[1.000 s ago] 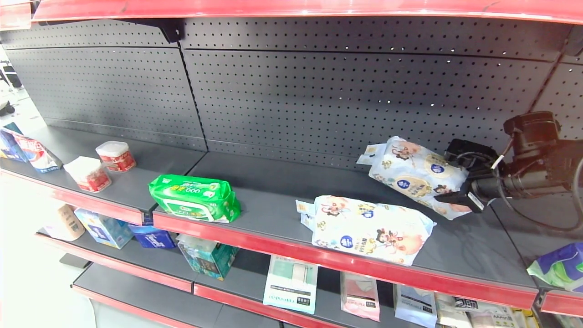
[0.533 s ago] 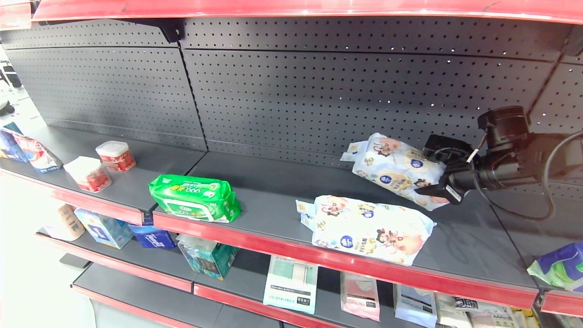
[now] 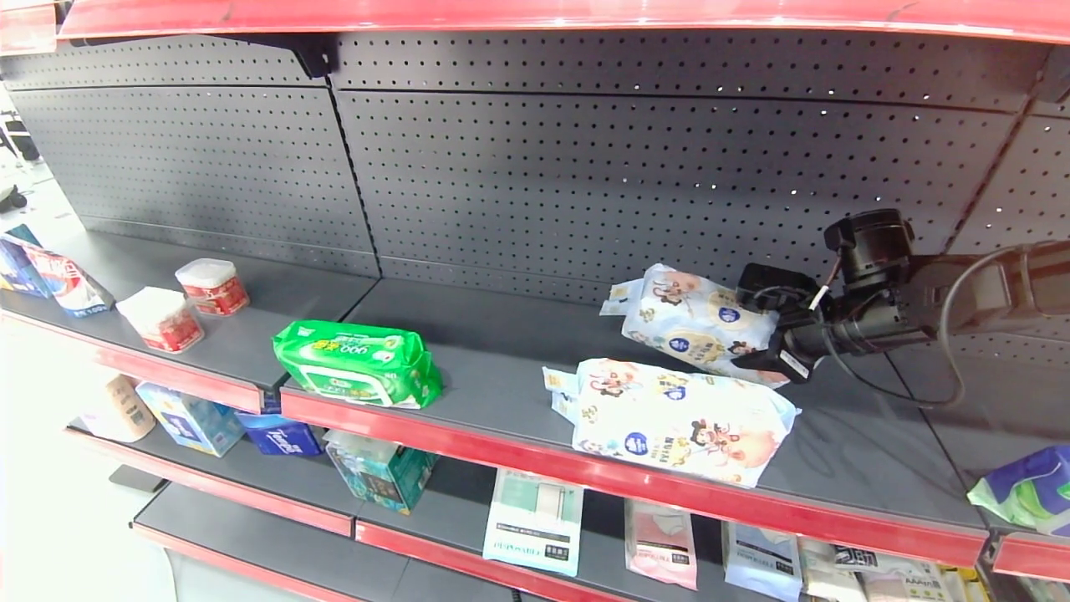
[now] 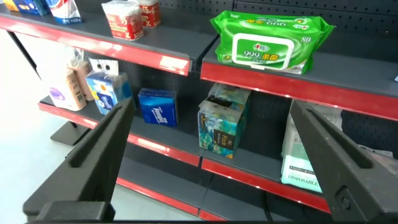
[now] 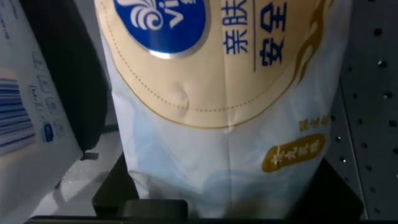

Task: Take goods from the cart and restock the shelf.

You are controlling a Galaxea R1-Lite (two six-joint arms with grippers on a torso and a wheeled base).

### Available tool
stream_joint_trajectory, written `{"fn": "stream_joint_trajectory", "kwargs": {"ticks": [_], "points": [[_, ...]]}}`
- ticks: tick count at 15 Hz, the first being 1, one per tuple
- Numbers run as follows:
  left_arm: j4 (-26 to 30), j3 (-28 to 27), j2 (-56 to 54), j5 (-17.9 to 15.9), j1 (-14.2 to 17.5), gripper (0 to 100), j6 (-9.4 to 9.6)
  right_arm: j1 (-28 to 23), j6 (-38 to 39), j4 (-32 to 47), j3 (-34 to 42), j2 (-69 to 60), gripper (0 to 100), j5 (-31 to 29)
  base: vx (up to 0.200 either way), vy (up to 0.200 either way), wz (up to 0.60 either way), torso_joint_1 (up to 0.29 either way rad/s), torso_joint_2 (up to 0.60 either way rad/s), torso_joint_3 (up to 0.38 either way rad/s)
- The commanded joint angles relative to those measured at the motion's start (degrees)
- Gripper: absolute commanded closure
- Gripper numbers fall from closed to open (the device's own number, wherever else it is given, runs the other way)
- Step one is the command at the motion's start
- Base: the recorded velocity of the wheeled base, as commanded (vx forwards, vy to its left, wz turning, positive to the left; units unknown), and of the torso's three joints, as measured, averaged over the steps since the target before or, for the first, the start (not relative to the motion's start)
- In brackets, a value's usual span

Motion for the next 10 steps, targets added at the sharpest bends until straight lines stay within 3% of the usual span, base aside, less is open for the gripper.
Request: {"fn": "stream_joint_trajectory", "kwargs": {"ticks": [1,2,3,10], "points": [[0.00,0.01,-0.02,0.00,-0.01,0,0.00,0.22,-0.15,-0.01,0.00,0.64,100,0.04,0.000,0.000,0.00,0.000,0.00,0.000],[0.00,0.01,-0.02,0.00,-0.01,0,0.00,0.22,-0.42,-0.10,0.00,1.00,100,0.04,0.000,0.000,0.00,0.000,0.00,0.000],[0.00,0.01,-0.02,0.00,-0.01,0,0.00,0.22,-0.15,-0.45,-0.09,1.52,0,-0.23,0.000,0.000,0.00,0.000,0.00,0.000],[0.00,0.01,-0.02,0.00,-0.01,0,0.00,0.57,0.28,-0.71,-0.62,2.05,0,-0.84,0.000,0.000,0.00,0.000,0.00,0.000]]}}
